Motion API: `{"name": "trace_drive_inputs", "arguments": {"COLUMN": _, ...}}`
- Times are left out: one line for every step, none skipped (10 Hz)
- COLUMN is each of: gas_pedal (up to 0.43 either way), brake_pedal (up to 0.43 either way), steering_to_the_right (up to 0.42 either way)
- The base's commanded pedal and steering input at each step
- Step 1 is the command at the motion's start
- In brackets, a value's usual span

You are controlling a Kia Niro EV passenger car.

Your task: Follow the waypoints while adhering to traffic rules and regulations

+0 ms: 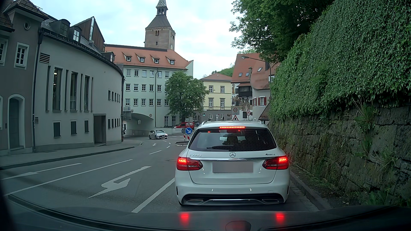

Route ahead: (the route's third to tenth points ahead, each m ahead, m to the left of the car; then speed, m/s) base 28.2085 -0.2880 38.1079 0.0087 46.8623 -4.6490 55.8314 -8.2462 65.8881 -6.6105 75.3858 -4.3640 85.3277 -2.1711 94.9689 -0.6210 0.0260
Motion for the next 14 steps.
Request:
{"name": "trace_drive_inputs", "arguments": {"gas_pedal": 0.000, "brake_pedal": 0.207, "steering_to_the_right": 0.043}}
{"name": "trace_drive_inputs", "arguments": {"gas_pedal": 0.000, "brake_pedal": 0.207, "steering_to_the_right": 0.043}}
{"name": "trace_drive_inputs", "arguments": {"gas_pedal": 0.000, "brake_pedal": 0.207, "steering_to_the_right": 0.043}}
{"name": "trace_drive_inputs", "arguments": {"gas_pedal": 0.000, "brake_pedal": 0.207, "steering_to_the_right": 0.043}}
{"name": "trace_drive_inputs", "arguments": {"gas_pedal": 0.000, "brake_pedal": 0.201, "steering_to_the_right": 0.043}}
{"name": "trace_drive_inputs", "arguments": {"gas_pedal": 0.000, "brake_pedal": 0.207, "steering_to_the_right": 0.043}}
{"name": "trace_drive_inputs", "arguments": {"gas_pedal": 0.000, "brake_pedal": 0.207, "steering_to_the_right": 0.043}}
{"name": "trace_drive_inputs", "arguments": {"gas_pedal": 0.000, "brake_pedal": 0.207, "steering_to_the_right": 0.043}}
{"name": "trace_drive_inputs", "arguments": {"gas_pedal": 0.000, "brake_pedal": 0.207, "steering_to_the_right": 0.043}}
{"name": "trace_drive_inputs", "arguments": {"gas_pedal": 0.000, "brake_pedal": 0.207, "steering_to_the_right": 0.043}}
{"name": "trace_drive_inputs", "arguments": {"gas_pedal": 0.000, "brake_pedal": 0.207, "steering_to_the_right": 0.043}}
{"name": "trace_drive_inputs", "arguments": {"gas_pedal": 0.000, "brake_pedal": 0.207, "steering_to_the_right": 0.043}}
{"name": "trace_drive_inputs", "arguments": {"gas_pedal": 0.000, "brake_pedal": 0.207, "steering_to_the_right": 0.043}}
{"name": "trace_drive_inputs", "arguments": {"gas_pedal": 0.000, "brake_pedal": 0.207, "steering_to_the_right": 0.043}}
